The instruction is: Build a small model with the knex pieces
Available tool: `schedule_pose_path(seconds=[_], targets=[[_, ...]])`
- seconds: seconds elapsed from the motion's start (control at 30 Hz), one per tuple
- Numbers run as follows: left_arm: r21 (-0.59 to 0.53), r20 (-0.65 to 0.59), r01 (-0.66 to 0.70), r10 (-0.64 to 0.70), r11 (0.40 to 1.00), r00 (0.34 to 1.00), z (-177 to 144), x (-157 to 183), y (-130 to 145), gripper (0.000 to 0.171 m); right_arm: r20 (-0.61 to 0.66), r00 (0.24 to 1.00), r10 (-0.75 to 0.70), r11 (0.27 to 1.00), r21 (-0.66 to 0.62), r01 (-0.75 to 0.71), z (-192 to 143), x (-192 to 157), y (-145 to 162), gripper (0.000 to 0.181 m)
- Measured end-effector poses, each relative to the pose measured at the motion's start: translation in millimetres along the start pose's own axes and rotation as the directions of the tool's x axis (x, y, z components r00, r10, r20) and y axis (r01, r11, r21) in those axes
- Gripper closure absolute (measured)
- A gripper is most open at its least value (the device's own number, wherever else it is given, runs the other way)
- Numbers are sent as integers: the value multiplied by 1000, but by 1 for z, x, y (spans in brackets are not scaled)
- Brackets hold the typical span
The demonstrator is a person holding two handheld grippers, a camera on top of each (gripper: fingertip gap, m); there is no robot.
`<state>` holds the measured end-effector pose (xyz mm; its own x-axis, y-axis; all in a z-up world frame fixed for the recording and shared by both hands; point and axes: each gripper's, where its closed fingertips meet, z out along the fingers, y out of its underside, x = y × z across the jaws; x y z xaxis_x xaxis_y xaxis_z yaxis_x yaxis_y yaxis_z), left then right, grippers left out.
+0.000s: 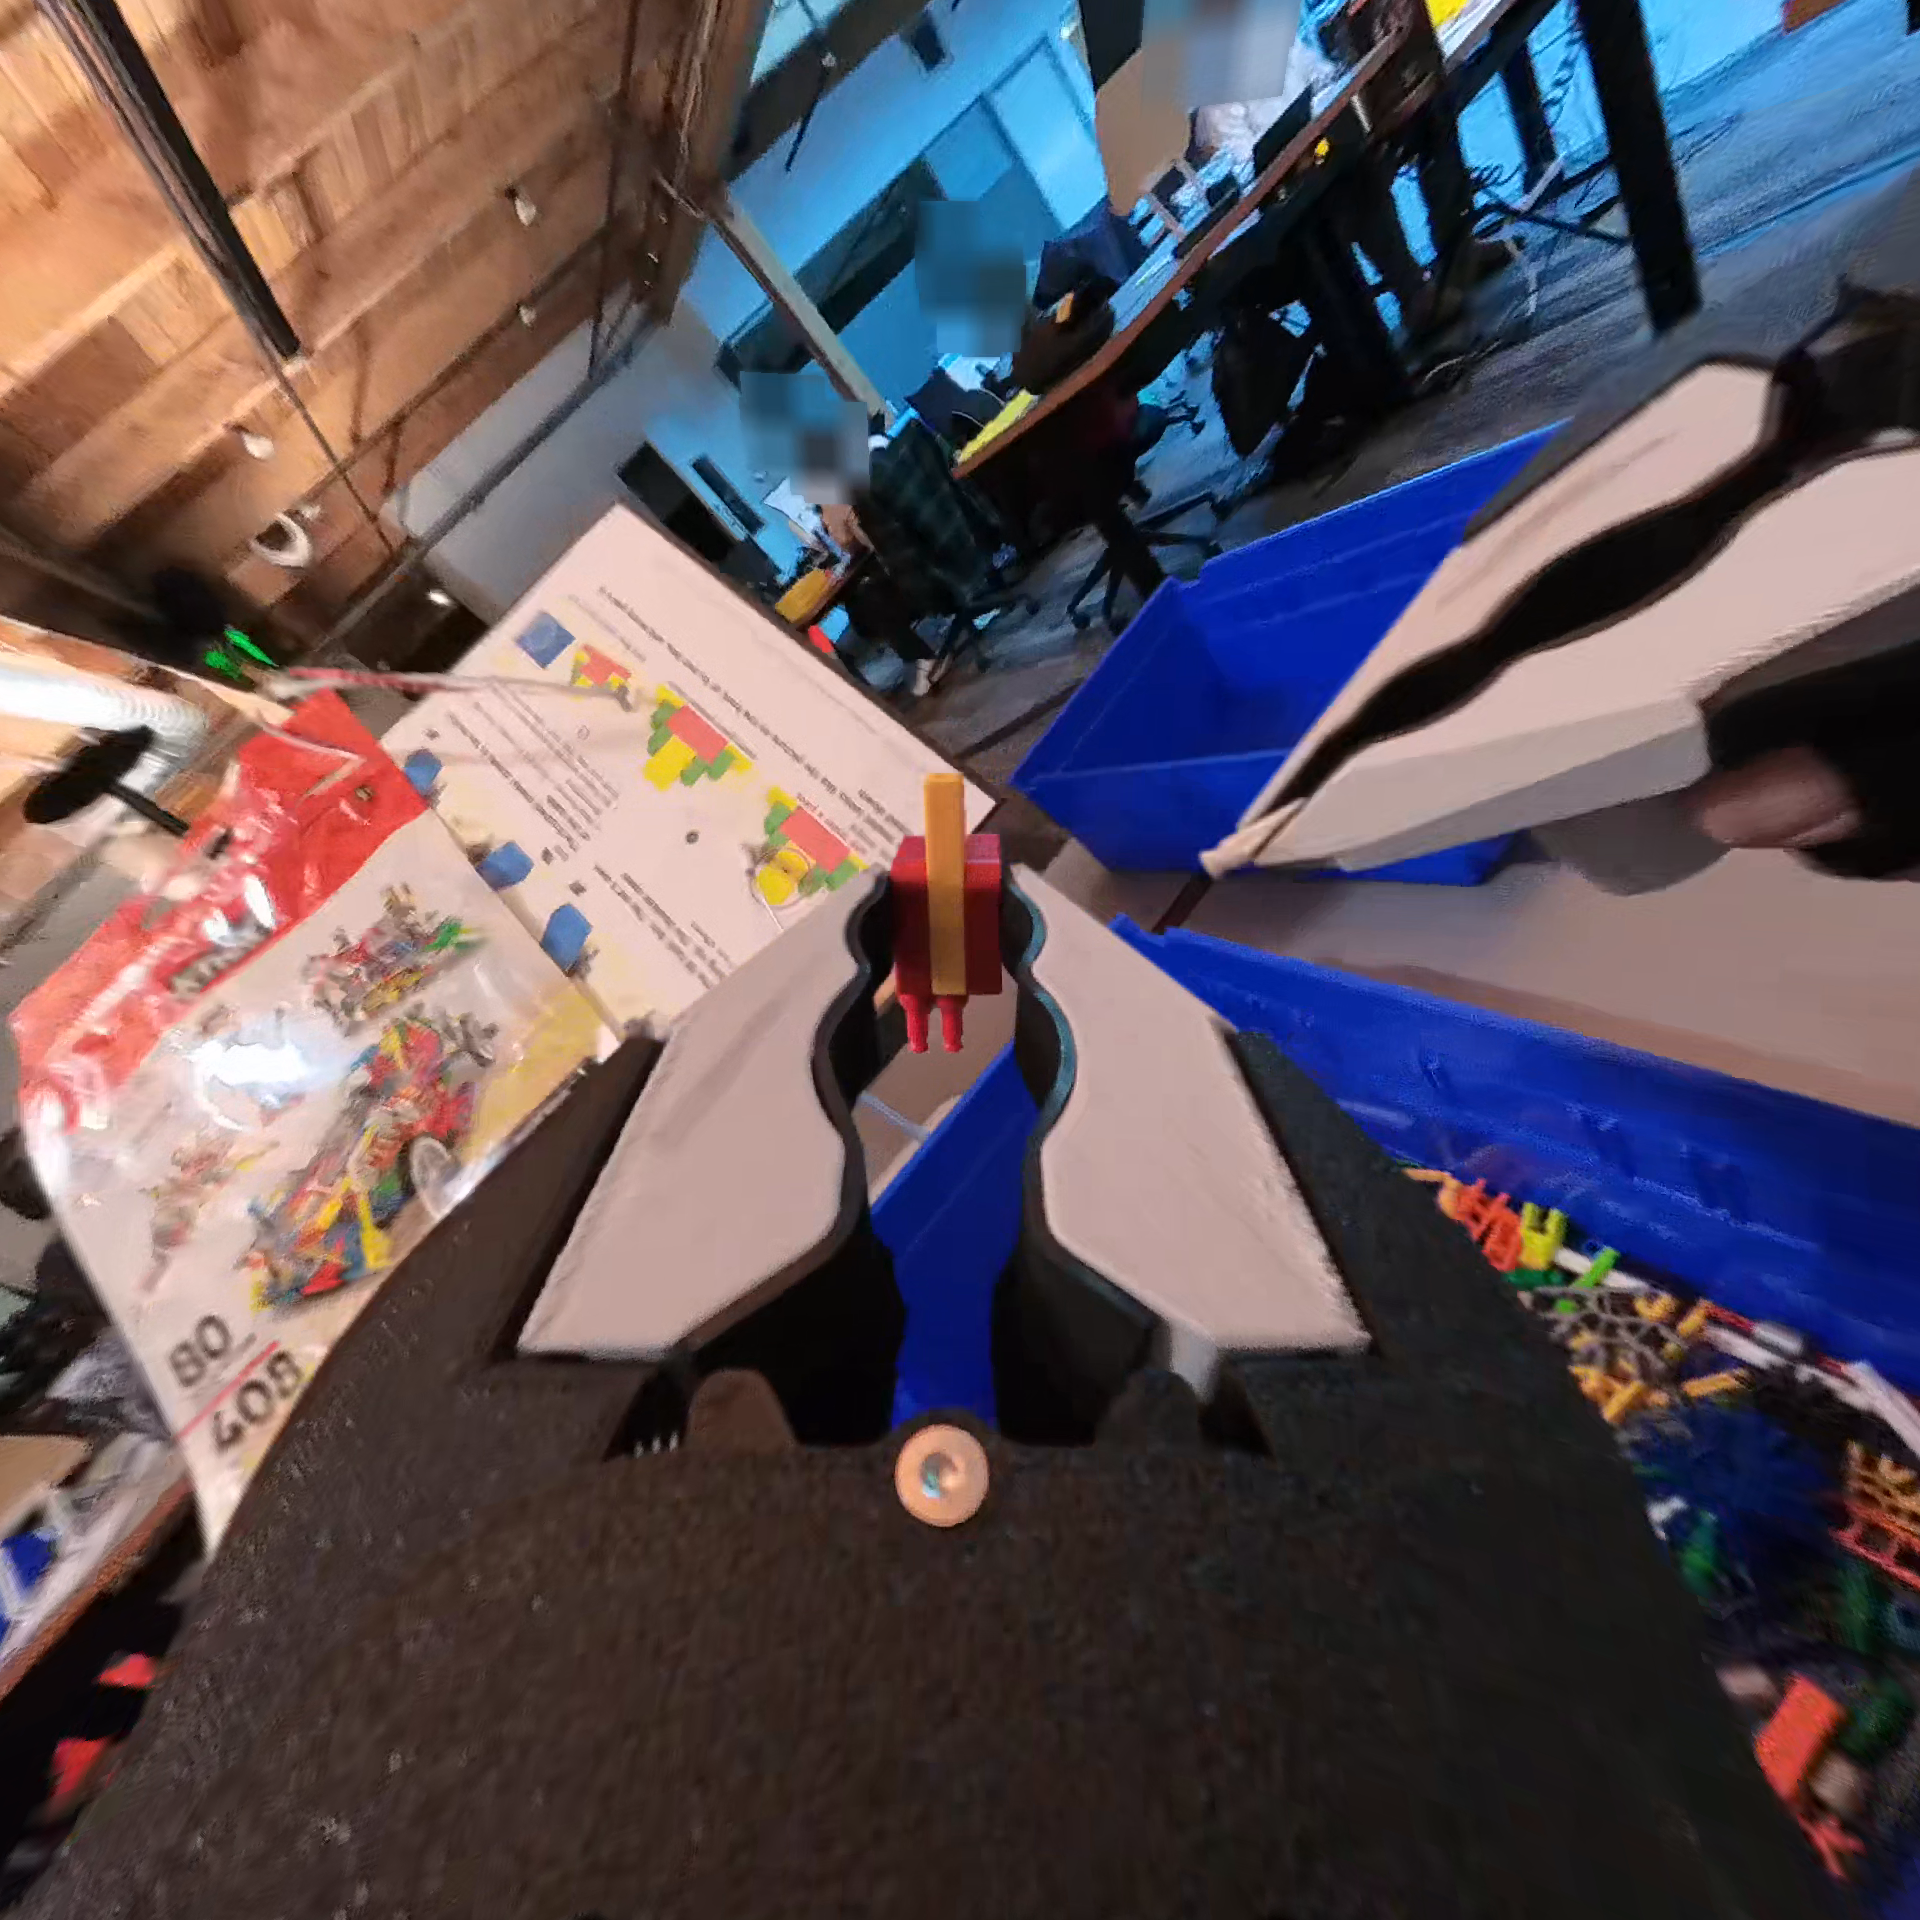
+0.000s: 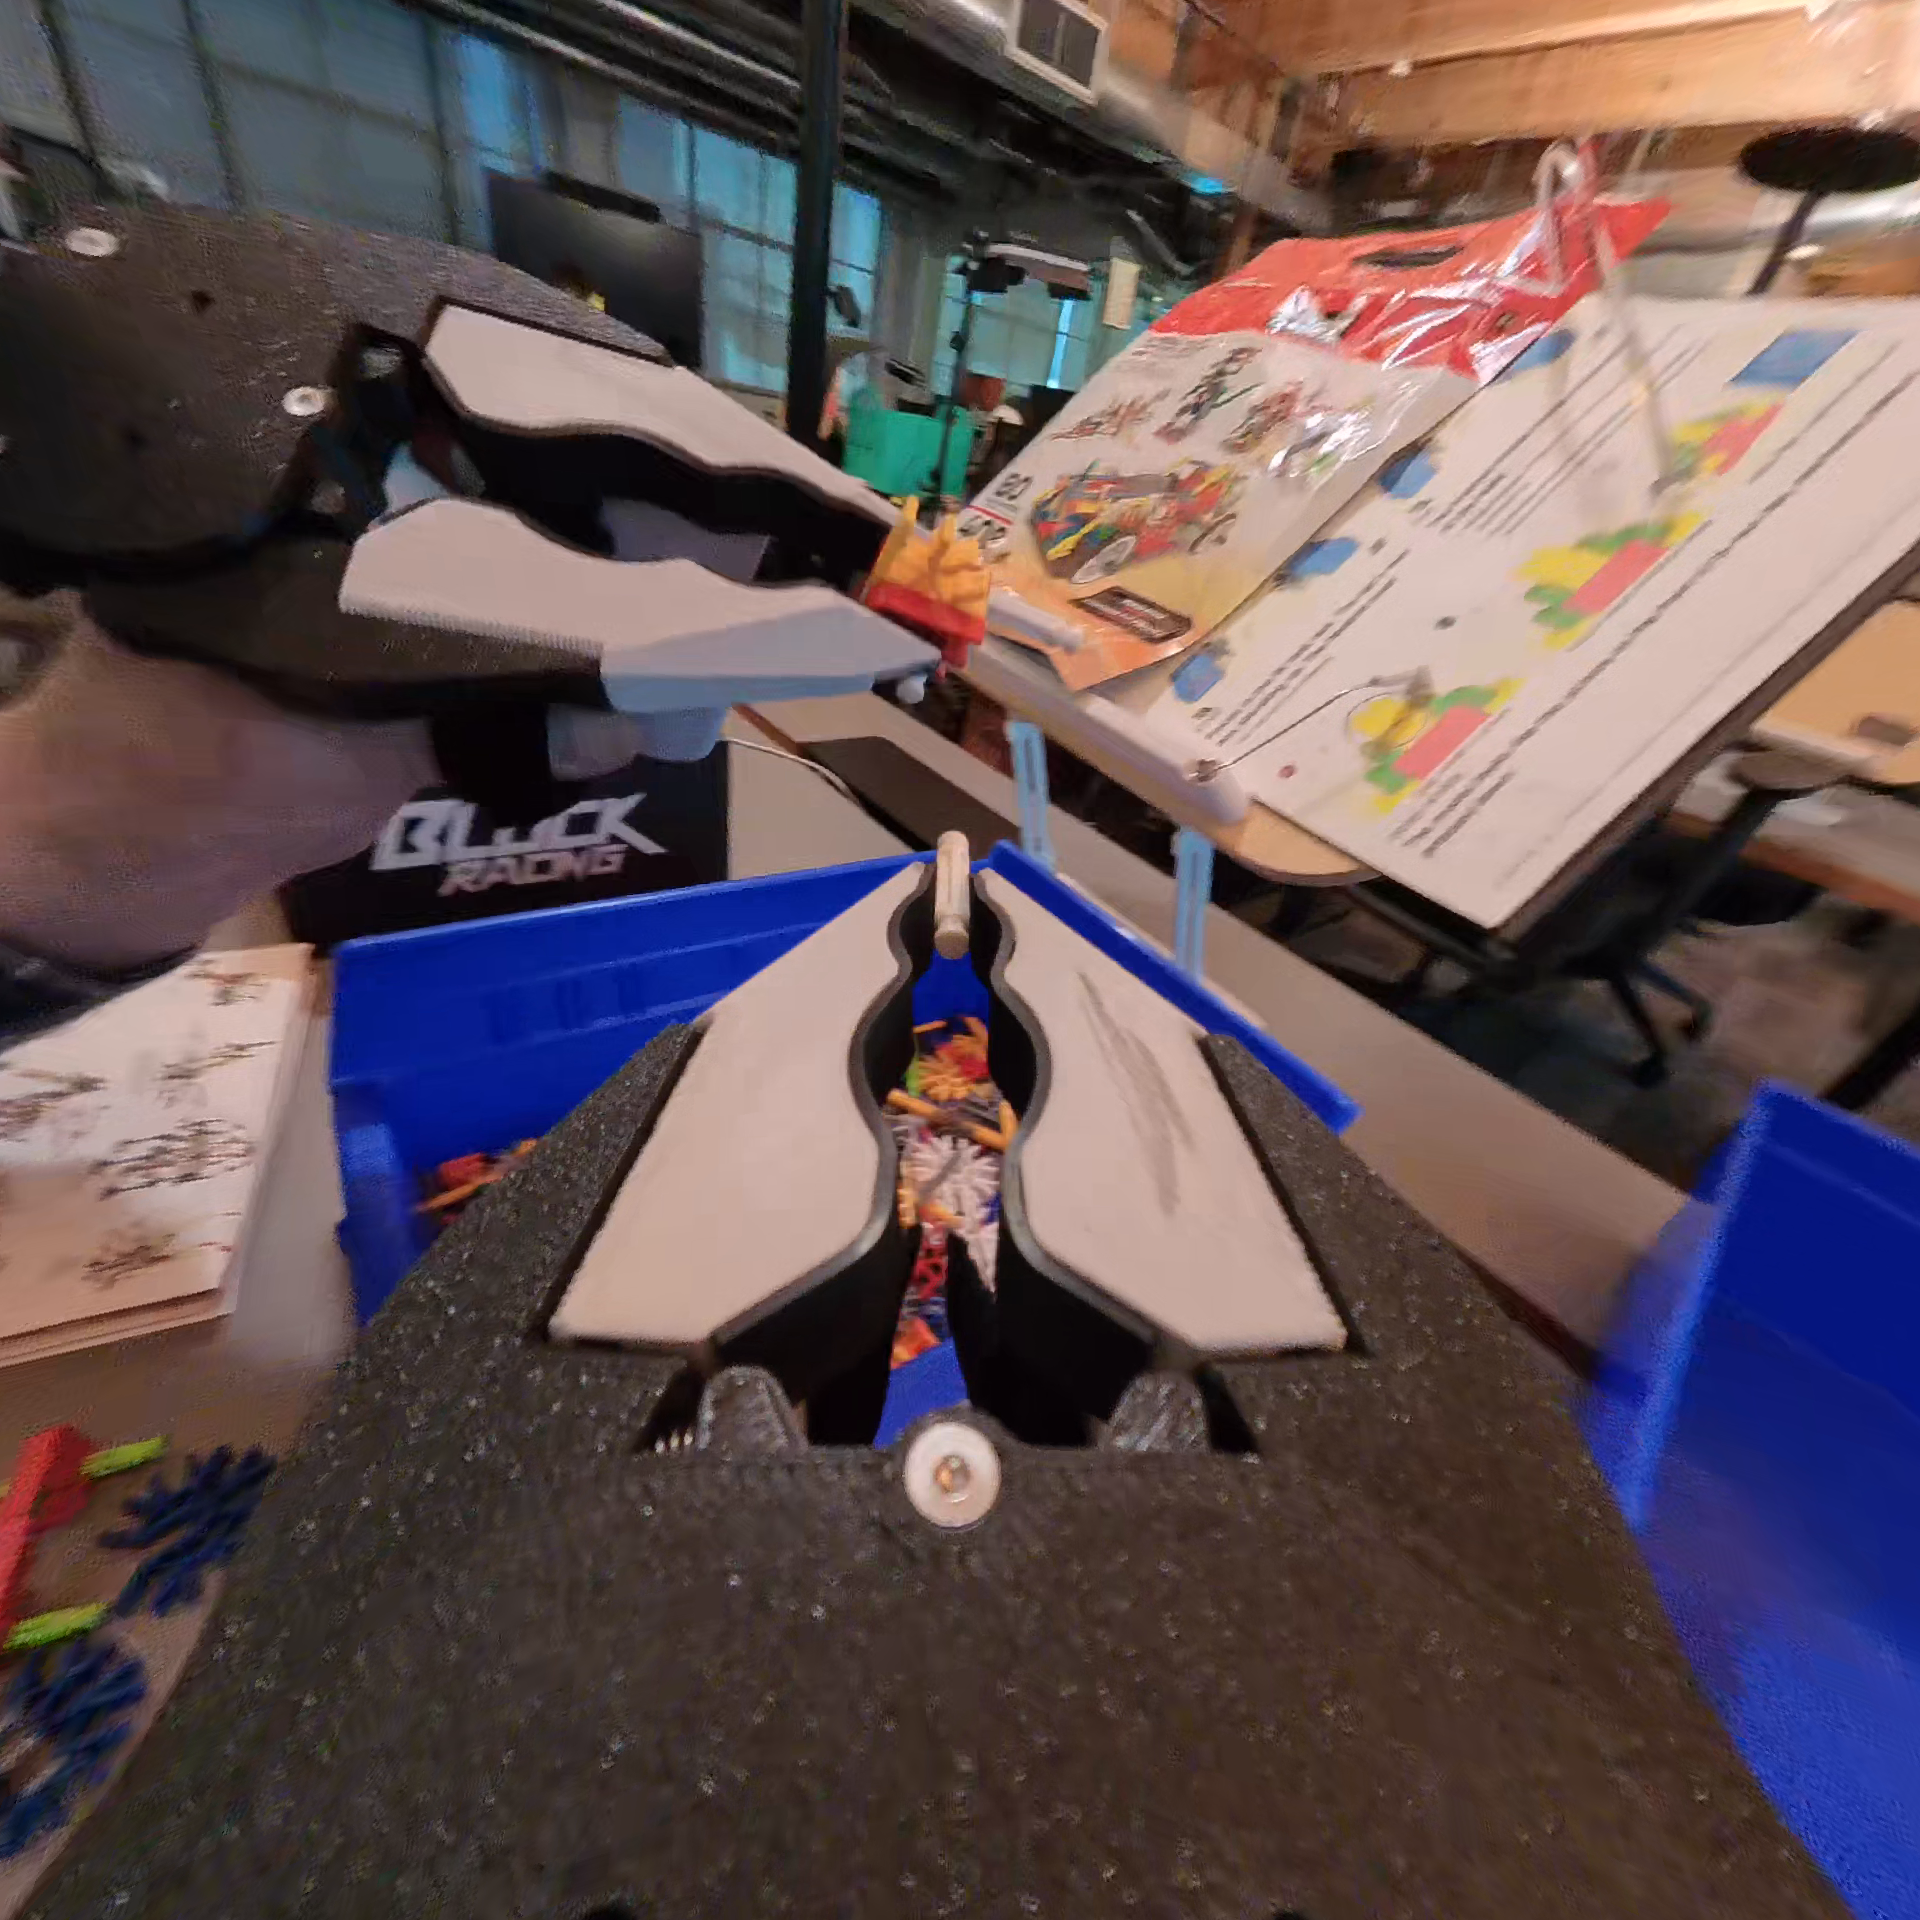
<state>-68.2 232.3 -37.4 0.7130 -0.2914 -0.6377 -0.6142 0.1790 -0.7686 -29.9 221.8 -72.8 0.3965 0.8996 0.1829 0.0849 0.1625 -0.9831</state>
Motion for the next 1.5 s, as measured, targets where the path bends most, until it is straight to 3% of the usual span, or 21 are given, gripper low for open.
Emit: schedule_pose_path(seconds=[0.13, 0.2, 0.23, 0.3, 0.43, 0.57, 0.63, 0.8, 0.87, 0.9, 1.07, 1.33, 1.43, 1.5], targets=[[-49, -59, 49, -51, 998, 997, -1, -6, 12, 155, 124, 985, 117, 979, -179, -94, 17, -17, 41, 174], [-74, -92, 46, -53, 996, 994, 0, -3, 16, 155, 143, 978, 151, 944, -315, -99, 25, -25, 71, 136], [-93, -122, 50, -62, 994, 991, 0, 1, 19, 154, 147, 977, 156, 935, -341, -98, 27, -27, 77, 128], [-105, -146, 58, -73, 993, 987, 1, 5, 22, 154, 152, 975, 164, 933, -345, -103, 27, -28, 78, 127], [-88, -271, 179, -197, 980, 942, -1, 17, 18, 154, 144, 976, 166, 958, -260, -124, 20, -19, 59, 142], [-23, -507, 454, -402, 891, 763, -15, 28, -8, 154, 191, 945, 264, 964, -35, -263, 6, -8, 15, 146], [0, -627, 542, -423, 840, 655, -28, 33, -23, 154, 221, 927, 304, 947, 33, -318, 0, -4, 2, 146], [-13, -720, 603, -426, 798, 547, -39, 41, -34, 155, 350, 880, 320, 897, 186, -400, -17, -11, -31, 148], [-42, -764, 622, -427, 782, 484, -43, 50, -37, 154, 377, 877, 298, 902, 189, -388, -19, -16, -34, 166], [-44, -758, 634, -438, 772, 482, -41, 49, -37, 154, 372, 883, 286, 907, 193, -375, -19, -17, -34, 171], [-112, -817, 679, -456, 726, 353, -47, 57, -38, 154, 419, 867, 269, 907, 194, -375, -24, -25, -39, 173], [-100, -841, 716, -443, 691, 310, -51, 54, -44, 153, 451, 862, 230, 922, 182, -341, -27, -34, -41, 179], [-46, -783, 688, -454, 724, 425, -40, 49, -39, 147, 372, 903, 213, 927, 215, -308, -24, -26, -43, 179], [4, -732, 667, -452, 745, 509, -35, 42, -38, 131, 307, 927, 218, 926, 234, -295, -23, -16, -42, 179]])
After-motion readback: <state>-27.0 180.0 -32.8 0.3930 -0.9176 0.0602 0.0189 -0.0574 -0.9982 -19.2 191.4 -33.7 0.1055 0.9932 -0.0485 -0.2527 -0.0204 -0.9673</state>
